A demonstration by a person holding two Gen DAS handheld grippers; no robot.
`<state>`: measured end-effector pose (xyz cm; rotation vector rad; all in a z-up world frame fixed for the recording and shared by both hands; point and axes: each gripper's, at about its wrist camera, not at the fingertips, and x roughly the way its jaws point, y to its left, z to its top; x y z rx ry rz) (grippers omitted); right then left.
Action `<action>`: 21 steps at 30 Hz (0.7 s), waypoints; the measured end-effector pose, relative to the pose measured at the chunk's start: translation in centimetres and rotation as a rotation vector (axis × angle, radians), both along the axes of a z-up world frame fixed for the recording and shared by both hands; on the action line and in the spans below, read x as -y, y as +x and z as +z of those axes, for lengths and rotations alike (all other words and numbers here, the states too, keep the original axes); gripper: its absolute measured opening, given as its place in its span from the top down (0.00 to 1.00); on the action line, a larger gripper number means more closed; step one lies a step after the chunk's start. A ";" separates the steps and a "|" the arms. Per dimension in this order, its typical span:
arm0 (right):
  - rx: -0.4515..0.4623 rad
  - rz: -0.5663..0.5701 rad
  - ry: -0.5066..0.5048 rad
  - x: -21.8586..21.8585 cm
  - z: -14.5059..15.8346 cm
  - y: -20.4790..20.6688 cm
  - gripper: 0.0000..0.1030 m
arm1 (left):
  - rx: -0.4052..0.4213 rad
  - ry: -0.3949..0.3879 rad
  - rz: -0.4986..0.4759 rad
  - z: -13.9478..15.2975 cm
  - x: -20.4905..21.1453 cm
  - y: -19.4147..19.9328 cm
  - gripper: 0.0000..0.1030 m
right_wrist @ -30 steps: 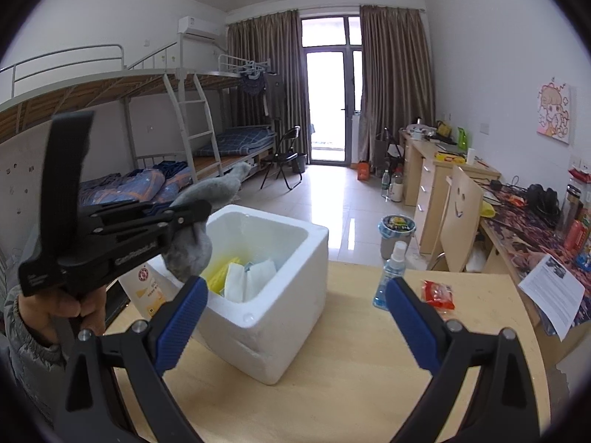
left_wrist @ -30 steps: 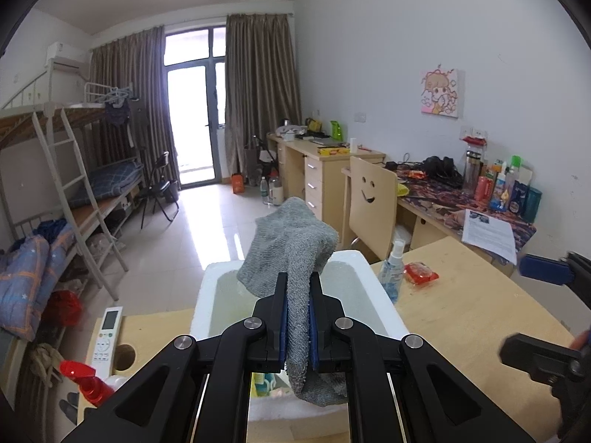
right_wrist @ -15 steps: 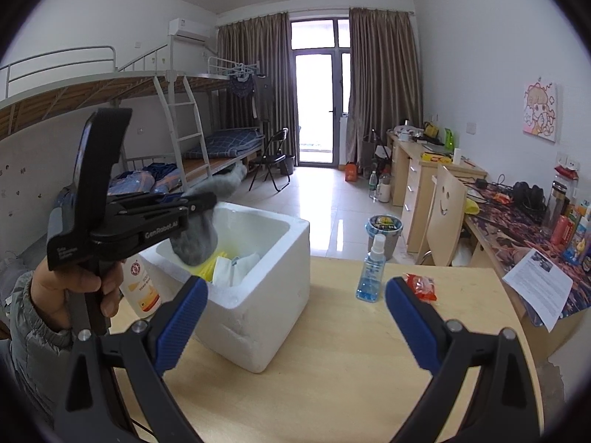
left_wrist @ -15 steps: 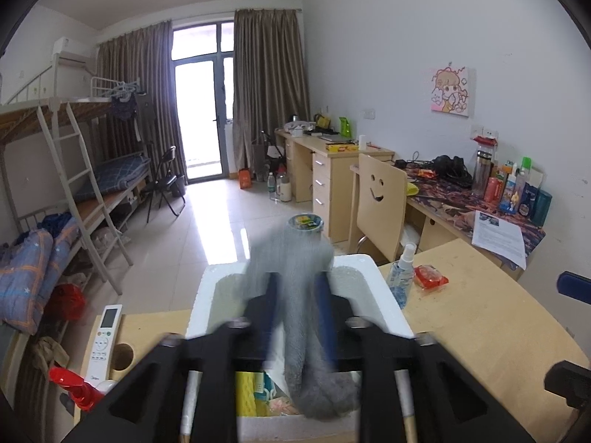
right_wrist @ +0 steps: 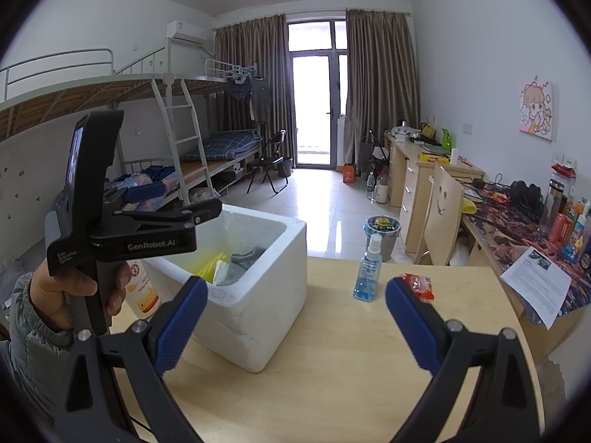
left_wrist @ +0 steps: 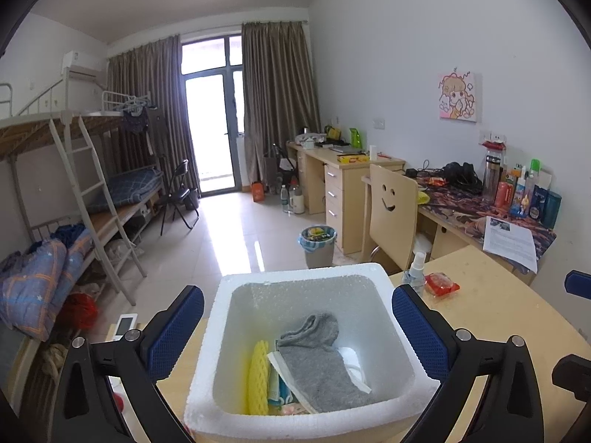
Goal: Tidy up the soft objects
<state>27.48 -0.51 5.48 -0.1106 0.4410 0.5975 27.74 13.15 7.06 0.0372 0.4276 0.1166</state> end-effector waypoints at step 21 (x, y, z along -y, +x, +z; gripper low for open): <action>0.024 0.024 0.036 1.3 1.0 -3.1 0.04 | 0.033 0.008 0.030 1.2 1.8 -6.3 0.01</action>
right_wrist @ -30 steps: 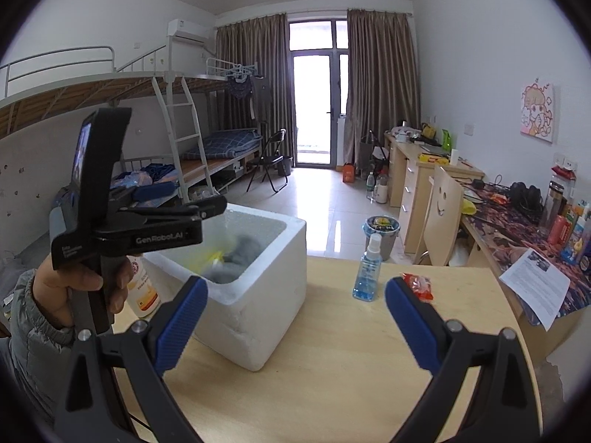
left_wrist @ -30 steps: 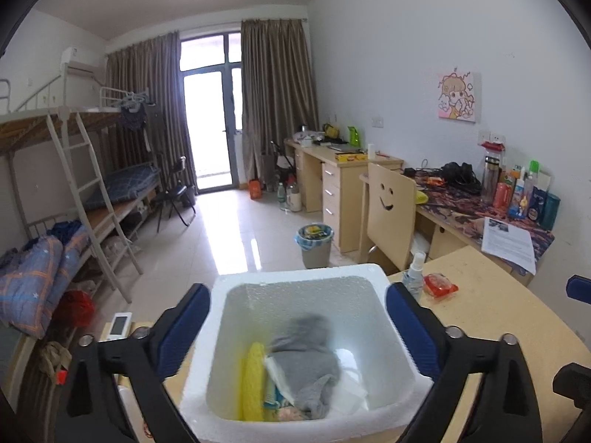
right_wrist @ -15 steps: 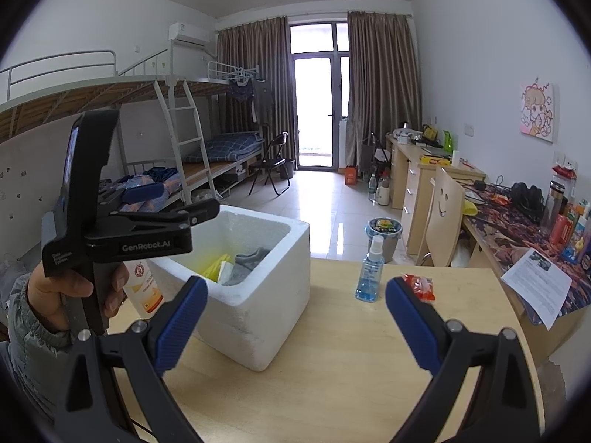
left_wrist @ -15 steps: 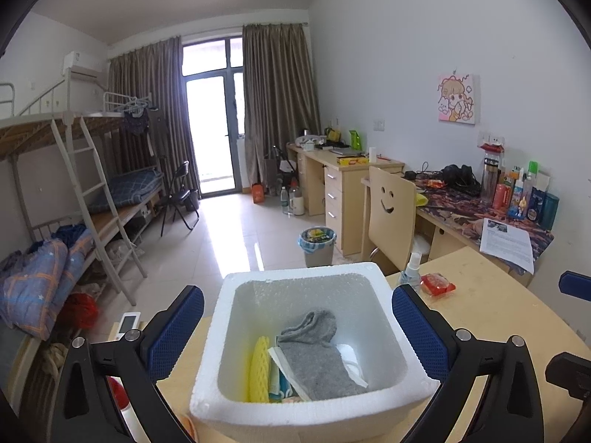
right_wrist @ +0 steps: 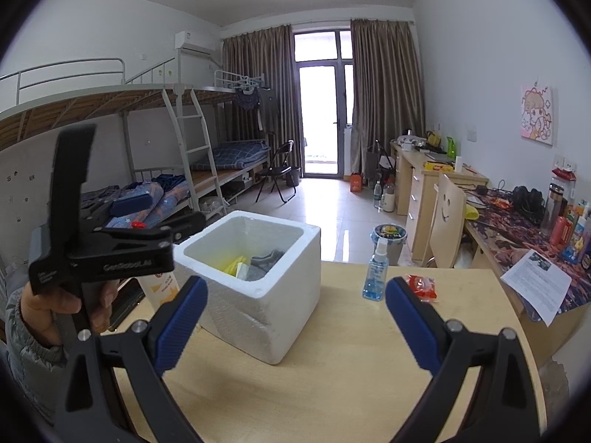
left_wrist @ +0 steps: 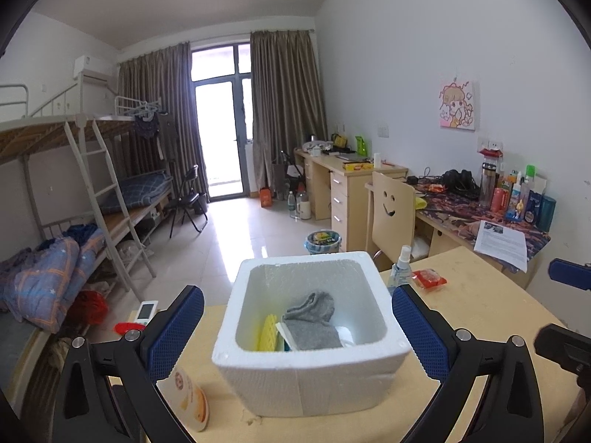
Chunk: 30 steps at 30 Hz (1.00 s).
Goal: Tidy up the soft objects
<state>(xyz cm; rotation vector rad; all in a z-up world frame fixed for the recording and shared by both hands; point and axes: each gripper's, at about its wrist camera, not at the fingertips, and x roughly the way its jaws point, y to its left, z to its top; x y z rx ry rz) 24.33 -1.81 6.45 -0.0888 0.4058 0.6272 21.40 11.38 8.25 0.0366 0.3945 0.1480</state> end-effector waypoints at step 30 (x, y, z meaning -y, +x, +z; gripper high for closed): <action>0.072 0.011 0.078 3.1 0.9 -9.1 0.00 | 0.138 0.006 0.025 0.8 4.3 -14.1 0.01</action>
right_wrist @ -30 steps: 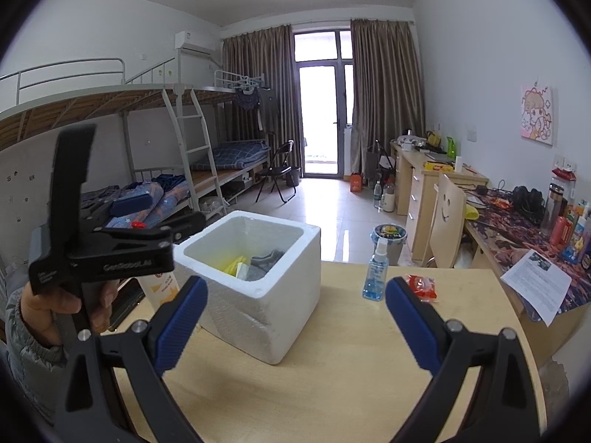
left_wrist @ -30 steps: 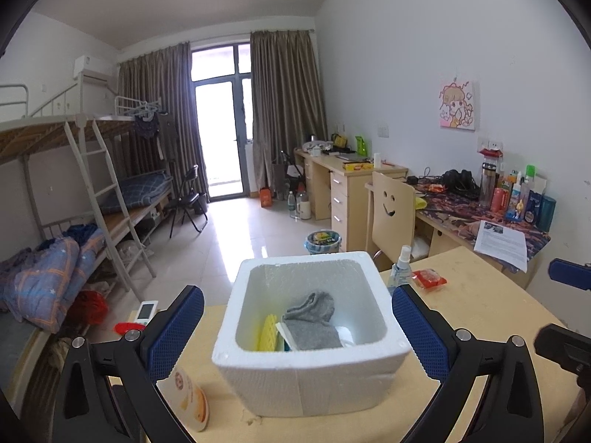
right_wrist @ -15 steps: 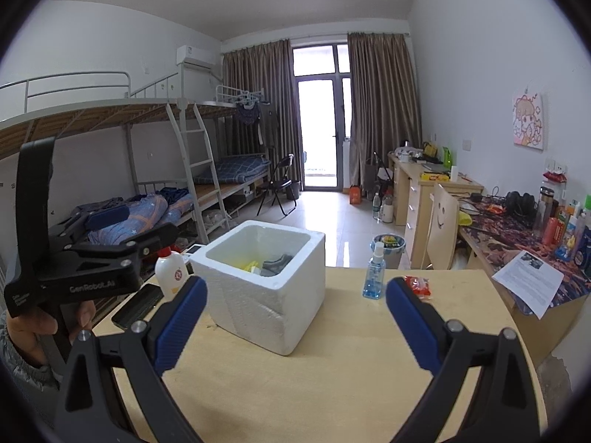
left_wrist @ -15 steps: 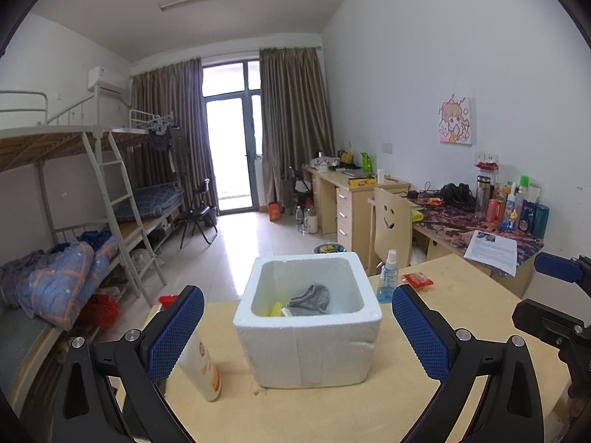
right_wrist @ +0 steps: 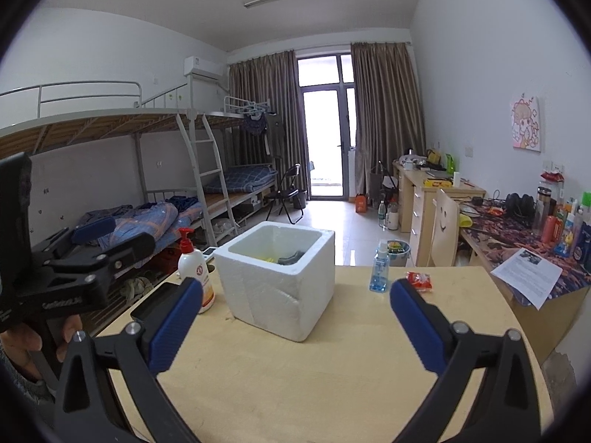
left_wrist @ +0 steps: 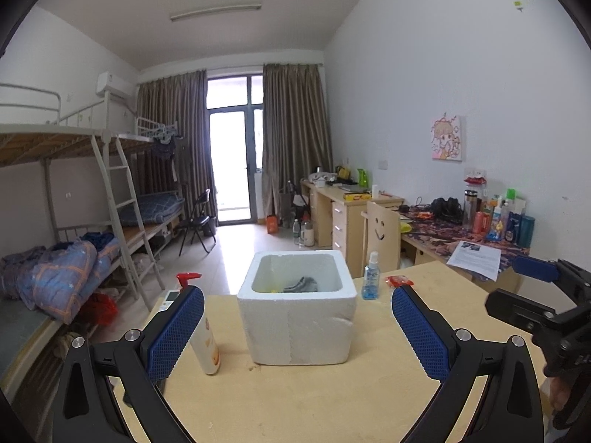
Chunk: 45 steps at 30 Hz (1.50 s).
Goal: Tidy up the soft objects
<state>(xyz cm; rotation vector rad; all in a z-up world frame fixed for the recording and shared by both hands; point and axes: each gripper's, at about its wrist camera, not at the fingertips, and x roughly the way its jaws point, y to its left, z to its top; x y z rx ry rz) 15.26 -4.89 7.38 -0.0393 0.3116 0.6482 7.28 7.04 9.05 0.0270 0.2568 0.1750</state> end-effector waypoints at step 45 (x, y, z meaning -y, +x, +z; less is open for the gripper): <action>0.051 -0.085 0.089 2.6 -8.9 -7.6 0.00 | 0.053 -0.071 -0.044 -10.0 0.2 -8.3 0.01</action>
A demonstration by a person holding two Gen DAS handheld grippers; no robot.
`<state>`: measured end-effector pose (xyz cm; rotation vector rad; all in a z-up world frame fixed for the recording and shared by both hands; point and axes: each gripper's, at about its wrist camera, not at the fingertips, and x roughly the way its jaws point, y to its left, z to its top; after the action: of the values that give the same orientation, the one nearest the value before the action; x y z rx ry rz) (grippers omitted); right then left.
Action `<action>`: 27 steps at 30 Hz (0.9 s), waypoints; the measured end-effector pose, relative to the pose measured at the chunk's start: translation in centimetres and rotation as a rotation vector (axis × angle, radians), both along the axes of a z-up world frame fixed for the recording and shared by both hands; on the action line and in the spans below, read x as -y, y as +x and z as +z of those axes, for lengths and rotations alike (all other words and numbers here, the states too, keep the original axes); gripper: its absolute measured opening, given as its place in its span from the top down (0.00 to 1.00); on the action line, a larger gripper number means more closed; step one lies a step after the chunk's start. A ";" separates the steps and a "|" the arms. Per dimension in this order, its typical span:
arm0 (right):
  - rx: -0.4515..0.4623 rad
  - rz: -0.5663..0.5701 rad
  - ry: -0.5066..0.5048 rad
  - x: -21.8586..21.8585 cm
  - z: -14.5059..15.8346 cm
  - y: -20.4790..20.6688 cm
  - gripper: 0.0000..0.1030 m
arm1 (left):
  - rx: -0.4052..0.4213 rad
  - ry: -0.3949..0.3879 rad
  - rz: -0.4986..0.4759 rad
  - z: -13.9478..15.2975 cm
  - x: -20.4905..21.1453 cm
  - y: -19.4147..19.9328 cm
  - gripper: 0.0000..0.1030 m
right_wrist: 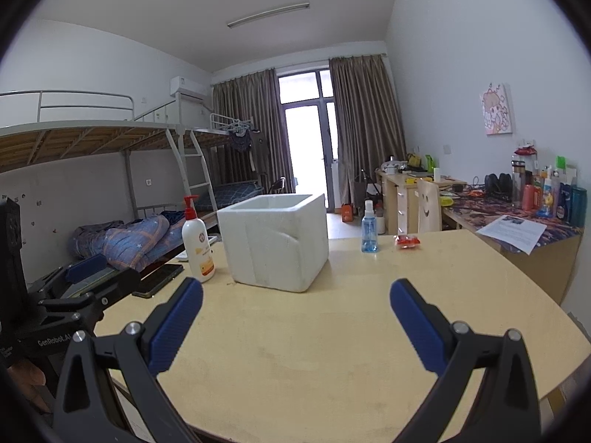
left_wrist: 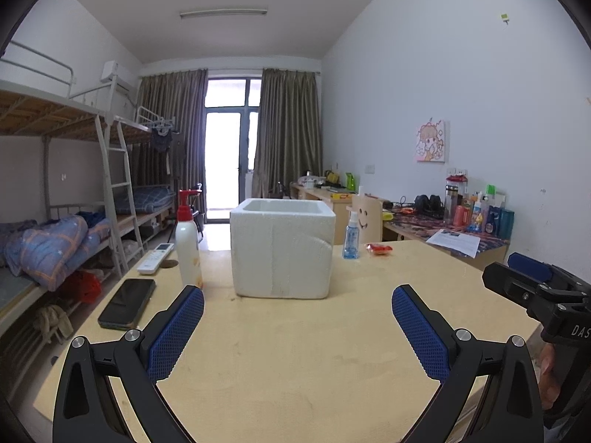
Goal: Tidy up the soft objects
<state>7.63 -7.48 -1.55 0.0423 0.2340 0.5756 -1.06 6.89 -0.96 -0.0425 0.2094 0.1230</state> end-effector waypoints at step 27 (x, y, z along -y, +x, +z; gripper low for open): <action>-0.030 -0.005 -0.022 -0.4 -0.9 -1.0 0.00 | -0.007 0.011 0.008 -0.3 0.2 -1.2 0.01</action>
<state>6.61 -7.06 -2.48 0.0299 0.2690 0.5681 -2.28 6.66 -1.25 -0.0319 0.2160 0.1324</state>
